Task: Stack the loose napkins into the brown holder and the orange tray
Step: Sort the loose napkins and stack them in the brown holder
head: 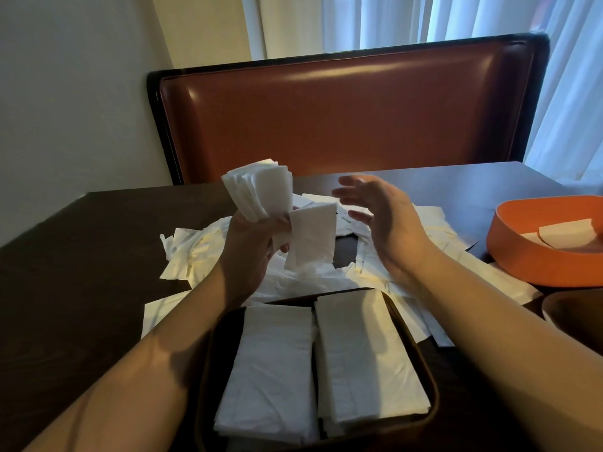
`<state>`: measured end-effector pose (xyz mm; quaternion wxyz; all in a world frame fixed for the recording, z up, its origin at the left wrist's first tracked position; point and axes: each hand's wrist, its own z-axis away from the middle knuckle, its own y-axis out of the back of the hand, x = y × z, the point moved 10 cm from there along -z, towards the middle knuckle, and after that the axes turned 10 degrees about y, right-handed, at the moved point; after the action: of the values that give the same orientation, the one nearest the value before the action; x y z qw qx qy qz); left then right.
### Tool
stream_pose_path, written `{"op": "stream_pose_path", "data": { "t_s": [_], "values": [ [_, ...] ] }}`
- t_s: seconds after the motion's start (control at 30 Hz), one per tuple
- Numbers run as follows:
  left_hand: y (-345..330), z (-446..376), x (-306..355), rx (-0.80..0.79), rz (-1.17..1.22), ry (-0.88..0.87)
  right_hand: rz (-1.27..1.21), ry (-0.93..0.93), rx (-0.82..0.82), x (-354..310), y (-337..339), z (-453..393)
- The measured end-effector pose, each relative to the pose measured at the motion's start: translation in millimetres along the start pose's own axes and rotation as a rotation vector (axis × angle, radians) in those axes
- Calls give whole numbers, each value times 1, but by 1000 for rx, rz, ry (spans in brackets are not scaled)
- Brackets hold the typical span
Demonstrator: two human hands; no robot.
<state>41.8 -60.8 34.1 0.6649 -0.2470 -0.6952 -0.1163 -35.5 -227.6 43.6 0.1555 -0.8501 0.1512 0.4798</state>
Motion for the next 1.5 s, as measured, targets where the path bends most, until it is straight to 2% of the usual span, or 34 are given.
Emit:
{"op": "stream_pose_path", "data": {
  "t_s": [0.13, 0.2, 0.33, 0.43, 0.53, 0.6, 0.67, 0.77, 0.87, 0.97, 1.17, 1.23, 1.33, 1.4, 1.5],
  "values": [
    [-11, 2, 7, -104, -41, -63, 158, -119, -191, 14, -19, 4],
    [-12, 1, 8, -130, -32, -71, 230, -98, -241, 15, -24, 5],
    [-11, 1, 8, -139, -9, -73, 286, -7, -228, 6, -23, 3],
    [-4, -1, -1, -86, 150, 44, 291, -4, -206, 5, -19, 1],
    [0, -4, -22, -91, 387, 259, 30, -86, -227, 3, -22, 4],
    [-9, -1, -27, -170, 429, 353, -244, -169, -274, -1, -31, 8],
    [-23, 5, -32, -259, 404, 422, -314, -180, -302, -5, -37, 10],
    [-29, 8, -36, -281, 294, 412, -110, -86, -211, -1, -31, 7],
    [-34, 10, -48, -361, 273, 536, 61, -25, -74, 4, -18, 4],
    [-37, 11, -56, -411, 198, 593, 160, 32, -35, 5, -14, 1],
    [-42, 13, -60, -386, 86, 548, 167, 37, 16, 9, -12, 1],
    [-39, 10, -56, -321, 166, 517, 118, 0, 9, 14, -13, 2],
    [-31, 5, -42, -205, 296, 431, 51, -164, -15, 31, -17, 4],
    [-24, 4, -37, -134, 271, 384, -24, -299, -82, 46, -27, 10],
    [-25, 3, -32, -139, 158, 318, -124, -434, -226, 57, -47, 25]
  ]
}}
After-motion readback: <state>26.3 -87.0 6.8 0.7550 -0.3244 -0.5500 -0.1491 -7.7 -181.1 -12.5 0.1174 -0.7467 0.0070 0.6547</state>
